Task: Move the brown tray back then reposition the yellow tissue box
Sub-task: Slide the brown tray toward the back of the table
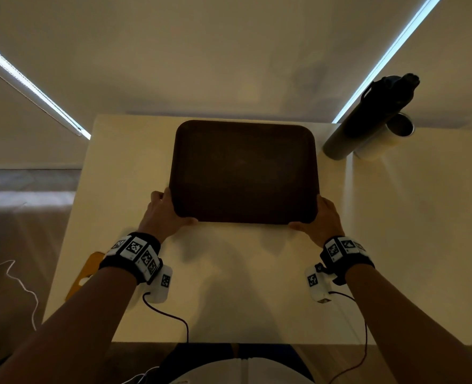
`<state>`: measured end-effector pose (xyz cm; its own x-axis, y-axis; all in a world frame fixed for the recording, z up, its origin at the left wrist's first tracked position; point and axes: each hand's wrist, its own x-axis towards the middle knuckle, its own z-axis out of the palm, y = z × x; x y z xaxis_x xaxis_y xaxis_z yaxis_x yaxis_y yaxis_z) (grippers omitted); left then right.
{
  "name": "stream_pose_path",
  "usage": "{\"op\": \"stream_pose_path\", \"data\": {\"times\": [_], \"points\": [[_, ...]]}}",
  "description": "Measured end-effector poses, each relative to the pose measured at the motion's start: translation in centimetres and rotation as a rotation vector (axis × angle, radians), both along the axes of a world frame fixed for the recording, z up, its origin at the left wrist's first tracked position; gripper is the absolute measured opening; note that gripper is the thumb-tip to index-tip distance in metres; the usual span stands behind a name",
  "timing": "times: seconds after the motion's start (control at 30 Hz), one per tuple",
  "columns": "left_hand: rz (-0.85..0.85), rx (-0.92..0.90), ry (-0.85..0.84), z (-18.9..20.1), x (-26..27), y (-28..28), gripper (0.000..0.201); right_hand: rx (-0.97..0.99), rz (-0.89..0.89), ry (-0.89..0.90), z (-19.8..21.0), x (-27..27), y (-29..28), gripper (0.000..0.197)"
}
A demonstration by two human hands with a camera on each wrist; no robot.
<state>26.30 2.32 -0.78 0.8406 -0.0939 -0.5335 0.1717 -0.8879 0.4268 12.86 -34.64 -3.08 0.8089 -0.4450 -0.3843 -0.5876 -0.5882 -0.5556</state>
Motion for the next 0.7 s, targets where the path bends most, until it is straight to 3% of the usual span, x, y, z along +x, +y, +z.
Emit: {"op": "stream_pose_path", "data": {"times": [0.7], "points": [[-0.018,0.014,-0.009,-0.19,-0.04,0.02,0.113,0.013,0.000,0.041,0.11,-0.12,-0.37,0.109]]}}
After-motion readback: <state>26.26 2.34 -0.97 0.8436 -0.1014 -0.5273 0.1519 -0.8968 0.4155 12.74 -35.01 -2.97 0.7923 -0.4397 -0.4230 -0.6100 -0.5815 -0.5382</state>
